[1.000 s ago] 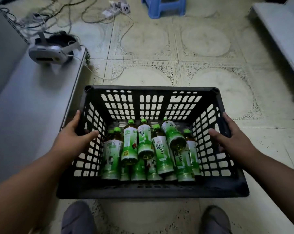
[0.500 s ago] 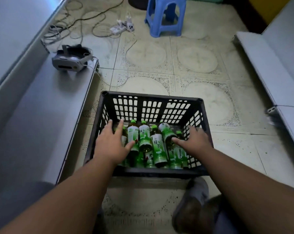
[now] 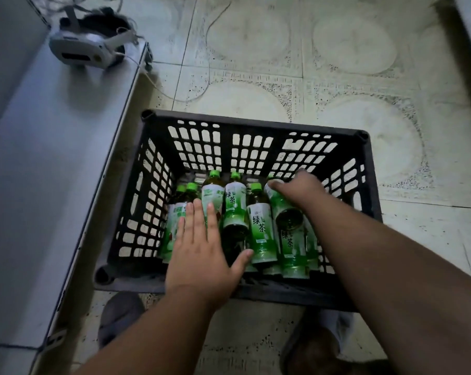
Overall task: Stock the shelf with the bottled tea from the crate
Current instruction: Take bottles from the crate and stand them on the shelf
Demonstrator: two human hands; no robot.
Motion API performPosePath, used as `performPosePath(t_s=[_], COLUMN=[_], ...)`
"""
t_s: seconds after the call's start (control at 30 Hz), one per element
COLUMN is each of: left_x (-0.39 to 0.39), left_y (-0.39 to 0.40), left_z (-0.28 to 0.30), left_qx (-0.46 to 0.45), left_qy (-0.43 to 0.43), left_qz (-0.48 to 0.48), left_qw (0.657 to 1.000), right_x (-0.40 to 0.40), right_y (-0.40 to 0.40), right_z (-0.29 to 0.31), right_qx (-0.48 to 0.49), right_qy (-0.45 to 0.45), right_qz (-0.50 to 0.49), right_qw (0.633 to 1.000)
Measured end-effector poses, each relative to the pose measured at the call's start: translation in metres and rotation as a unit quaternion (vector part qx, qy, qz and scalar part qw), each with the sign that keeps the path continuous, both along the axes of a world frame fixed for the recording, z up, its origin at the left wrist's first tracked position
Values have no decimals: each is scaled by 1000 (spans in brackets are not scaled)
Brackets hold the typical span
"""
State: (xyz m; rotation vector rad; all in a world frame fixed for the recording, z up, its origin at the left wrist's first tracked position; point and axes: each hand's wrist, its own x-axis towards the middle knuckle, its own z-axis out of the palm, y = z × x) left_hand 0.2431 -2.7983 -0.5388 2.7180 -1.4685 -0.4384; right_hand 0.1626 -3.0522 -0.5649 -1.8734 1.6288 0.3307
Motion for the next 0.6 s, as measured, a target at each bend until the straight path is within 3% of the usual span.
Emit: performPosePath(t_s=[0.17, 0.33, 0.5, 0.6], left_x=[0, 1, 1, 2], left_y=[-2, -3, -3, -4], left_z=[2, 4, 5, 4], left_qx=[17, 35, 36, 45], left_qy=[15, 29, 27, 32], left_qz=[3, 1, 0, 12], left_qw=[1000, 999, 999, 998], right_x=[34, 34, 14, -5], right_y=[-19, -23, -13, 0], right_z=[-46, -66, -54, -37], right_qx=[81, 74, 72, 106], right_qy=[72, 101, 48, -55], right_qz=[70, 132, 9, -57], right_qw=[992, 983, 996, 991])
